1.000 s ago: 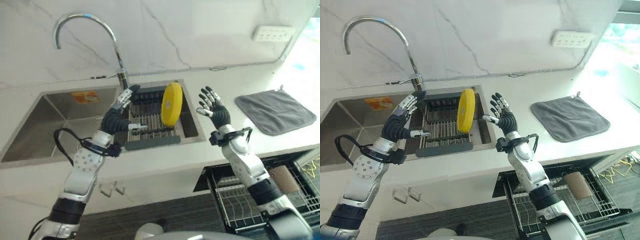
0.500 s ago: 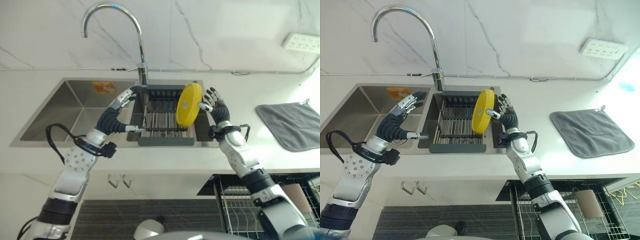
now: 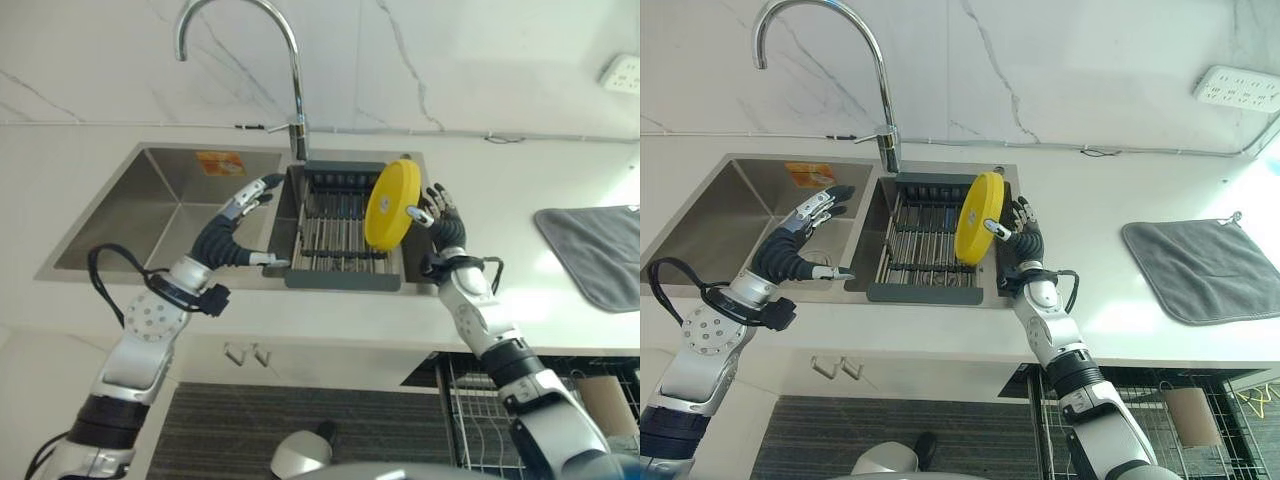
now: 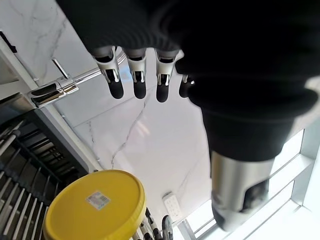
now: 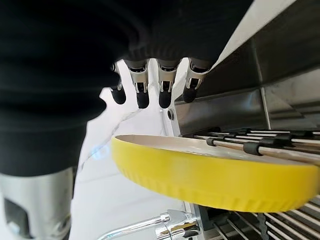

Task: Place the dishes in the dishwasher.

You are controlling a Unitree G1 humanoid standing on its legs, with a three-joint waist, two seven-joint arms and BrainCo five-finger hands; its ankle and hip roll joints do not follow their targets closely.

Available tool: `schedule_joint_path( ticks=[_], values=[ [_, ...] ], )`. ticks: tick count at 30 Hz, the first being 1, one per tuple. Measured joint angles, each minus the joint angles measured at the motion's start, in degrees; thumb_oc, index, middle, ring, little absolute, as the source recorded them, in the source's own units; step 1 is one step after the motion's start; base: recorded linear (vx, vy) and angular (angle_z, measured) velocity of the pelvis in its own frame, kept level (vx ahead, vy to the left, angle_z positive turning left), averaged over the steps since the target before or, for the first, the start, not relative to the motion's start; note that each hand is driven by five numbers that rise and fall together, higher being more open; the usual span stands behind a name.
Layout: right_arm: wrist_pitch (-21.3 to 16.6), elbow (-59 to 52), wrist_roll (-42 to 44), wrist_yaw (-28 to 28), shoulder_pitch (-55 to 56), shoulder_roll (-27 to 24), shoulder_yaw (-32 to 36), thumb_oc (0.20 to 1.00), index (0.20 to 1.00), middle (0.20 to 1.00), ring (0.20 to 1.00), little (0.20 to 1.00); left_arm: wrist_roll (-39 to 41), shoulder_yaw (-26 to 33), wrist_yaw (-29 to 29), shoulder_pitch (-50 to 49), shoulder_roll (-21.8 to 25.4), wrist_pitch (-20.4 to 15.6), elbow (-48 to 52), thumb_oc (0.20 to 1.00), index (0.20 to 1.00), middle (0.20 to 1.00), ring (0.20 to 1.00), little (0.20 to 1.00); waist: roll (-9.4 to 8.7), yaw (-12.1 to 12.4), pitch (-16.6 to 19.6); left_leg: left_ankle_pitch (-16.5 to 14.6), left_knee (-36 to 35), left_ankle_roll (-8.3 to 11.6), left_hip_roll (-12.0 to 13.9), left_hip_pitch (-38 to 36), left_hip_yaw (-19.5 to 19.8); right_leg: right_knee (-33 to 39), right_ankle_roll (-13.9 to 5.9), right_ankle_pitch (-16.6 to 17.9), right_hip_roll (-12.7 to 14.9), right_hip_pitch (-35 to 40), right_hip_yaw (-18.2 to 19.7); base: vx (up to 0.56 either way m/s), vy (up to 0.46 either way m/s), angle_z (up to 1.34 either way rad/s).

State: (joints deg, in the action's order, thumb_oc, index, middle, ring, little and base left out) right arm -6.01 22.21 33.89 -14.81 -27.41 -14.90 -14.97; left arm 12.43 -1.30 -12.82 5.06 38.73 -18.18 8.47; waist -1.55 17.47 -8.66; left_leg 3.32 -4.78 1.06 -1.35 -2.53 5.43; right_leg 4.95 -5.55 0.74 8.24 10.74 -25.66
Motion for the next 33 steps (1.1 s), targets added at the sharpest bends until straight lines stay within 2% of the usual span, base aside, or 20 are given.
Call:
schedule_joint_path(
  ticks=[8,16,22,28,29,30,31,33],
  values=[
    [-0.4,6.3,1.2,1.7,-1.2,1.2,-0.4,1.000,1.000,1.000,1.000,1.000,0.0,-0.1,-1.1,0.0,0.1,0.0,0.0,1.000,1.000,1.000,1.000,1.000,0.04,0.3,-0.1,0.0,0.0,0.03,0.0,0.0,0.3,0.0,-0.16,-0.1,0.0,0.2,-0.2,0.03,-0.013,0.01],
    [-0.5,6.8,2.3,1.8,-4.0,1.3,-0.3,1.000,1.000,1.000,1.000,1.000,0.0,-0.1,-2.0,0.5,0.6,0.0,0.0,1.000,1.000,1.000,1.000,1.000,-0.64,2.1,-1.1,0.0,0.0,0.04,-0.2,-0.5,0.9,0.0,-0.50,-0.4,0.1,1.0,-0.5,0.03,-0.003,0.04],
    [-0.4,6.7,2.3,1.4,-4.2,1.3,-0.3,1.000,1.000,1.000,1.000,1.000,0.0,-0.1,-3.1,0.5,0.6,0.0,0.0,1.000,1.000,1.000,1.000,1.000,-0.62,2.3,-1.1,0.0,0.0,0.02,-0.7,-0.8,2.2,0.0,-0.50,-0.4,0.3,2.0,-0.8,0.06,0.019,0.15],
    [2.1,7.2,2.3,-1.1,-4.4,1.3,-0.4,1.000,1.000,1.000,1.000,1.000,0.0,-0.1,-3.1,0.5,0.6,0.2,0.1,1.000,1.000,1.000,1.000,1.000,-0.50,2.6,-1.1,-0.1,0.8,0.00,-0.9,-0.4,2.3,0.0,-0.49,-0.4,0.5,2.1,-0.8,0.02,0.019,0.01],
    [2.3,8.0,2.2,-1.5,-4.6,1.3,-0.4,0.956,0.956,0.956,0.956,0.956,0.0,-0.1,-3.1,0.5,0.6,0.3,0.5,1.000,1.000,1.000,1.000,1.000,-0.50,2.6,-1.1,-0.1,0.8,-0.02,-0.9,-0.4,2.3,0.0,-0.44,-0.4,0.5,2.1,-0.8,0.03,0.010,-0.01],
    [3.3,9.3,2.1,-2.6,-5.3,1.4,-0.4,0.561,0.561,0.561,0.561,0.561,0.0,-0.1,-3.1,0.5,0.7,0.3,0.6,1.000,1.000,1.000,1.000,1.000,-0.50,2.7,-1.1,-0.1,0.9,-0.03,-0.9,-0.4,2.4,0.0,-0.40,-0.6,0.5,2.1,-0.8,0.00,0.000,0.00],
    [4.2,10.3,2.0,-4.2,-6.3,1.4,-0.3,0.200,0.200,0.200,0.200,0.200,0.0,-0.1,-3.1,0.5,0.9,0.4,0.6,1.000,1.000,1.000,1.000,1.000,-0.50,2.7,-1.1,-0.1,1.1,-0.04,-0.9,-0.3,2.6,0.0,-0.46,-0.7,0.5,2.1,-0.8,0.00,0.000,0.00],
    [5.7,11.2,1.3,-7.0,-8.1,1.4,-0.2,0.200,0.200,0.200,0.200,0.200,0.0,-0.1,-3.1,0.6,1.2,0.6,0.6,1.000,1.000,1.000,1.000,1.000,-0.49,2.7,-1.1,-0.1,1.3,-0.09,-0.9,0.1,3.0,0.0,-0.38,-0.9,0.4,2.1,-1.0,0.02,-0.003,0.10]
  ],
)
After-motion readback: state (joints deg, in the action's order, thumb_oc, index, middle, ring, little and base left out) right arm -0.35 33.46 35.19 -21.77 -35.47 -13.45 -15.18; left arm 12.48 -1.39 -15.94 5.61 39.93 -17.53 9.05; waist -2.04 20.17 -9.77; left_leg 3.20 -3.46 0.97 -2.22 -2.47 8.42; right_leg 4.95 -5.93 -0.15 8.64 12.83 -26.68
